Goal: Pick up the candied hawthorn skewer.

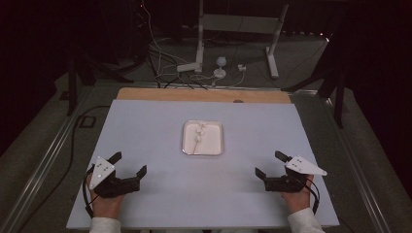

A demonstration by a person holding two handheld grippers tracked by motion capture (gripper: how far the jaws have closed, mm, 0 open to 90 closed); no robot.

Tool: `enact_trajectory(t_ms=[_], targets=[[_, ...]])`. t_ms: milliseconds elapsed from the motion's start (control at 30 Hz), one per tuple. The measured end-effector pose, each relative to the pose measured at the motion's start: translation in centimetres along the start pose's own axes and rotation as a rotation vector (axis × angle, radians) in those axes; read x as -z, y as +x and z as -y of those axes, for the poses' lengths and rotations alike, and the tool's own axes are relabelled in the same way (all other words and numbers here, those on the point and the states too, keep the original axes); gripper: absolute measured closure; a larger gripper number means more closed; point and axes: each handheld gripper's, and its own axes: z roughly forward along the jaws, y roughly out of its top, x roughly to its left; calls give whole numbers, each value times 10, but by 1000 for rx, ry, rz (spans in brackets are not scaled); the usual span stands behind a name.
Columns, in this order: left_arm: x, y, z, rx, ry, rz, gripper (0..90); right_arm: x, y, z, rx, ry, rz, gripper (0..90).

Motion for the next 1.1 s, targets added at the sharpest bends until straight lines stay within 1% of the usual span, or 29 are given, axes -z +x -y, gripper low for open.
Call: enact_trajectory(t_ms=[267, 400, 500, 567, 667, 767, 900, 967, 1100], targets=[[0, -1, 0, 13, -8, -5, 7, 0, -2, 1, -20, 2, -1, 0], [-2, -4, -5, -1, -4, -17, 7, 0, -2, 1, -19, 8, 0, 0], [-4, -6, -10, -27, -1, -27, 7, -1, -2, 2, -24, 9, -2, 0], [-6, -8, -15, -33, -2, -12, 7, -1, -2, 2, -27, 10, -3, 0], [-12, -9, -22, -42, 6, 3, 7, -1, -1, 2, -31, 13, -5, 0], [-20, -11, -28, -30, 28, 26, 7, -2, -1, 2, -30, 14, -7, 0], [-33, -16, -34, -33, 62, 31, 6, -1, -1, 2, -35, 14, -6, 0], [-39, -18, -37, -38, 74, 44, 6, -1, -2, 3, -37, 17, -4, 0], [-54, -22, -40, -45, 92, 55, 5, -1, -1, 3, -38, 21, -4, 0]])
